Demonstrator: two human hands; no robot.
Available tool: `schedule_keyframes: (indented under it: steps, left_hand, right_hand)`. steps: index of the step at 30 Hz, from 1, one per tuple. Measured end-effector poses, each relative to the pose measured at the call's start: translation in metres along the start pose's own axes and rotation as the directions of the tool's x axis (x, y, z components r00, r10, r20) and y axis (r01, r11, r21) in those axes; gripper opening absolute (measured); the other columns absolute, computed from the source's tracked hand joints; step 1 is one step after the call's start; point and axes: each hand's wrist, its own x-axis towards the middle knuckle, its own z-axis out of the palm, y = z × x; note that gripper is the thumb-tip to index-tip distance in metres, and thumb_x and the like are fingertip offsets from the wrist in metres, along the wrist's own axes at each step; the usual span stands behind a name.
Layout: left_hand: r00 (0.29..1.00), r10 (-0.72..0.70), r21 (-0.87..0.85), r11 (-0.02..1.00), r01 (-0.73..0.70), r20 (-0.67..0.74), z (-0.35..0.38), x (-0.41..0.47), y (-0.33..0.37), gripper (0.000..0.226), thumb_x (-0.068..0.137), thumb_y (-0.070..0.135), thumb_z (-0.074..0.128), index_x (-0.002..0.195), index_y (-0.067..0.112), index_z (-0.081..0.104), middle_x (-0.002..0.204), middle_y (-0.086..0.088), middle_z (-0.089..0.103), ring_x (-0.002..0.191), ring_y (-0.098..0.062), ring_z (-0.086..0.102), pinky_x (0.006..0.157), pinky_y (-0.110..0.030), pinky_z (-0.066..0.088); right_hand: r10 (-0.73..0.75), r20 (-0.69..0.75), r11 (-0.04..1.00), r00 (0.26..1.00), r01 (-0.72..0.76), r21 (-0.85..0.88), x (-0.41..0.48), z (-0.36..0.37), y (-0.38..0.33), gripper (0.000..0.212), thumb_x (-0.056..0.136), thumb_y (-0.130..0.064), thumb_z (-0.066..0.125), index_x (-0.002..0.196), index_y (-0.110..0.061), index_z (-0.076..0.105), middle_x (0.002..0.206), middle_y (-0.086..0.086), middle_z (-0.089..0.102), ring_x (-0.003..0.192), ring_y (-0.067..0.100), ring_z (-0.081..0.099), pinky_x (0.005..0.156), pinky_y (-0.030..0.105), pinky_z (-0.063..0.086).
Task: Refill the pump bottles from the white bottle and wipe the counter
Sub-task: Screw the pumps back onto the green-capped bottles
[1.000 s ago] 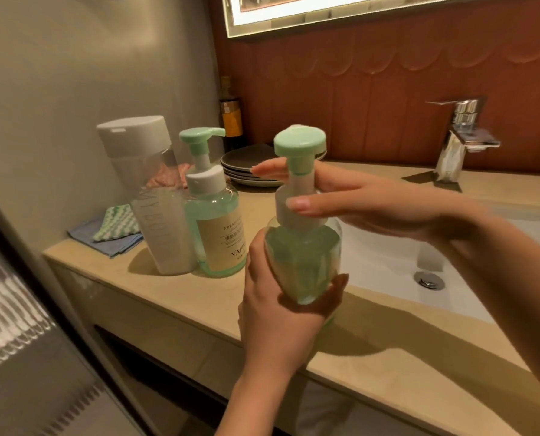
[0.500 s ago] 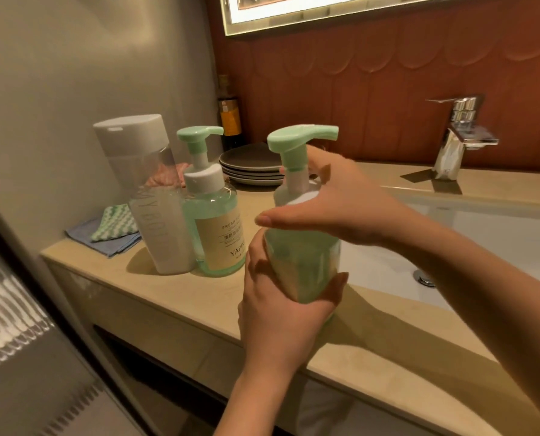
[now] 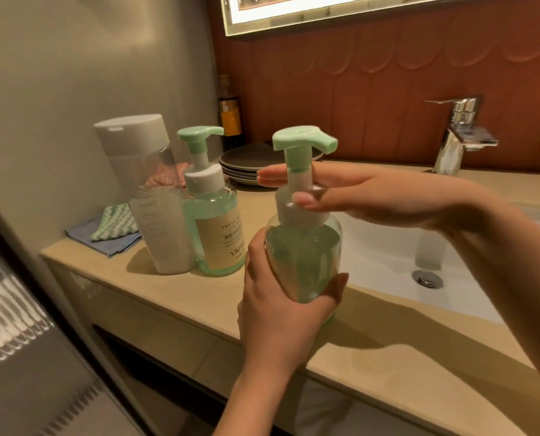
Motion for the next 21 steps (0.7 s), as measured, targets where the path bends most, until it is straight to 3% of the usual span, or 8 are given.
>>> schedule_keyframes:
  steps: [3,7,9,12,14,16,19,21]
  left_hand:
    - [1.0,0.008,0.009,1.0,-0.008,-0.016,0.0,0.001,0.0,0.093,0.047,0.071,0.065,0.123,0.058,0.012,0.124,0.022,0.041,0.102,0.003,0.037,0.096,-0.036,0.041]
    - [1.0,-0.014,-0.003,1.0,0.014,-0.012,-0.001,0.001,0.0,0.089,0.045,0.072,0.061,0.117,0.065,0.009,0.125,0.022,0.042,0.105,0.002,0.038,0.098,-0.04,0.042]
    - [1.0,-0.003,-0.005,1.0,0.003,-0.02,-0.001,0.001,-0.001,0.089,0.045,0.071,0.062,0.118,0.063,0.012,0.125,0.02,0.046,0.105,0.001,0.042,0.096,-0.039,0.045]
    - [0.999,0.008,-0.008,1.0,-0.008,-0.039,0.002,0.002,-0.003,0.091,0.046,0.072,0.062,0.123,0.059,0.016,0.123,0.022,0.047,0.105,0.0,0.045,0.095,-0.036,0.045]
    - [0.999,0.018,0.002,1.0,-0.018,-0.048,0.003,0.001,-0.004,0.093,0.046,0.074,0.059,0.125,0.056,0.014,0.113,0.033,0.041,0.098,0.008,0.036,0.096,-0.03,0.039]
    - [0.998,0.032,0.024,0.999,-0.031,-0.06,0.004,0.001,-0.004,0.095,0.046,0.076,0.056,0.127,0.054,0.012,0.107,0.039,0.035,0.092,0.013,0.029,0.092,-0.025,0.034]
    - [0.997,0.034,-0.007,0.999,-0.035,-0.072,0.002,0.003,-0.003,0.092,0.047,0.074,0.061,0.125,0.057,0.015,0.125,0.024,0.046,0.106,-0.002,0.046,0.094,-0.029,0.042]
    - [0.996,0.043,-0.019,0.999,-0.045,-0.077,0.003,0.003,-0.004,0.092,0.048,0.073,0.064,0.125,0.055,0.018,0.131,0.017,0.047,0.111,-0.006,0.049,0.097,-0.034,0.044]
  right_hand:
    - [-0.016,-0.025,0.996,1.0,0.013,-0.086,0.001,-0.002,-0.002,0.056,0.079,-0.043,0.056,0.133,-0.029,0.047,0.132,-0.021,0.051,0.12,-0.01,0.045,0.098,0.01,0.038]
    - [-0.105,-0.221,0.98,0.97,0.064,-0.187,0.005,0.004,-0.006,0.04,0.062,-0.049,0.07,0.098,-0.031,0.069,0.104,-0.021,0.067,0.105,-0.014,0.054,0.081,-0.001,0.039]
    - [-0.141,-0.333,0.967,0.932,0.058,-0.248,0.007,0.01,-0.007,0.03,0.057,-0.051,0.071,0.083,-0.038,0.066,0.092,-0.024,0.065,0.091,-0.022,0.055,0.07,-0.005,0.038]
    - [-0.169,-0.466,0.939,0.869,-0.002,-0.344,0.012,0.02,-0.005,0.027,0.062,-0.052,0.075,0.074,-0.038,0.055,0.075,-0.027,0.059,0.078,-0.022,0.054,0.067,0.006,0.047]
    - [-0.141,-0.474,0.951,0.869,-0.014,-0.309,0.015,0.028,-0.005,0.028,0.066,-0.052,0.072,0.073,-0.037,0.05,0.067,-0.026,0.057,0.073,-0.018,0.053,0.064,0.008,0.048]
    - [-0.134,-0.46,0.967,0.878,0.014,-0.255,0.015,0.034,-0.008,0.025,0.072,-0.051,0.068,0.078,-0.034,0.05,0.073,-0.022,0.059,0.075,-0.012,0.054,0.061,0.009,0.046]
    - [-0.122,-0.389,0.979,0.913,0.046,-0.2,0.012,0.034,-0.015,0.044,0.071,-0.053,0.057,0.094,-0.016,0.06,0.089,0.0,0.062,0.083,0.005,0.056,0.065,0.018,0.047]
    - [-0.069,-0.245,0.996,0.967,0.053,-0.07,0.008,0.028,-0.017,0.039,0.072,-0.053,0.048,0.099,-0.027,0.059,0.097,-0.011,0.062,0.085,-0.006,0.058,0.066,0.007,0.047]
